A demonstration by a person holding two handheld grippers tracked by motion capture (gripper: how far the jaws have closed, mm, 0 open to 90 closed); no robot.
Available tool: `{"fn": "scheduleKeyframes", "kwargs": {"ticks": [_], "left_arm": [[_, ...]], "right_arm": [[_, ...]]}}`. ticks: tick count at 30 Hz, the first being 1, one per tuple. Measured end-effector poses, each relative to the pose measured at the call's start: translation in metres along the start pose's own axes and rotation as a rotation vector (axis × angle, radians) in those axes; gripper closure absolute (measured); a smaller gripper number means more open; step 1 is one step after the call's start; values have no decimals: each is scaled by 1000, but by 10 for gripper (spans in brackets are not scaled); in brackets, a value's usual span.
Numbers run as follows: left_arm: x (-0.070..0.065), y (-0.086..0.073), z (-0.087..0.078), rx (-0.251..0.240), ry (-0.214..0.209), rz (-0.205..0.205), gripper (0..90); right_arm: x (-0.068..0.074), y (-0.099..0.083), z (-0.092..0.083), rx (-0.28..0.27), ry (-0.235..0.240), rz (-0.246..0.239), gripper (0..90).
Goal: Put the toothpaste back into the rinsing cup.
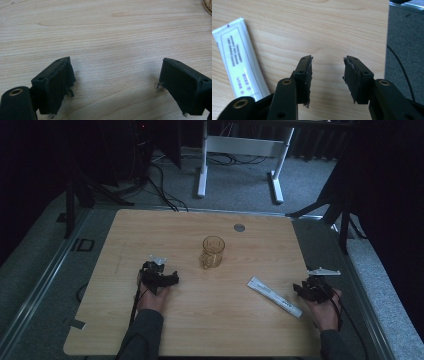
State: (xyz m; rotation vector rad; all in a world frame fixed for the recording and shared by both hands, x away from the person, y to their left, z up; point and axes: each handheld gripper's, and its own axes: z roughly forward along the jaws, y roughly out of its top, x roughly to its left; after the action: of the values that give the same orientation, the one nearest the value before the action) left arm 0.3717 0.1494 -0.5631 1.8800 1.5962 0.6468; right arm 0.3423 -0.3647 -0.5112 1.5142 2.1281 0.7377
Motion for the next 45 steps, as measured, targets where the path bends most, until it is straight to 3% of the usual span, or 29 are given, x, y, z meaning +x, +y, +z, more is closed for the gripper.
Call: {"fn": "scheduleKeyframes", "kwargs": {"ticks": [5, 12, 20, 27, 45], "left_arm": [[0, 0, 0, 0, 0, 0, 111], [0, 0, 0, 0, 0, 0, 111], [0, 0, 0, 0, 0, 0, 112], [-1, 0, 0, -1, 1, -2, 115], [-1, 0, 0, -3, 1, -3, 118]], "right_arm": [[1, 0, -2, 13, -6, -21, 550], [10, 9, -4, 37, -34, -129, 596], [12, 15, -9, 62, -32, -156, 604], [16, 20, -12, 123, -24, -214, 566], [23, 30, -16, 199, 10, -312, 588]]}}
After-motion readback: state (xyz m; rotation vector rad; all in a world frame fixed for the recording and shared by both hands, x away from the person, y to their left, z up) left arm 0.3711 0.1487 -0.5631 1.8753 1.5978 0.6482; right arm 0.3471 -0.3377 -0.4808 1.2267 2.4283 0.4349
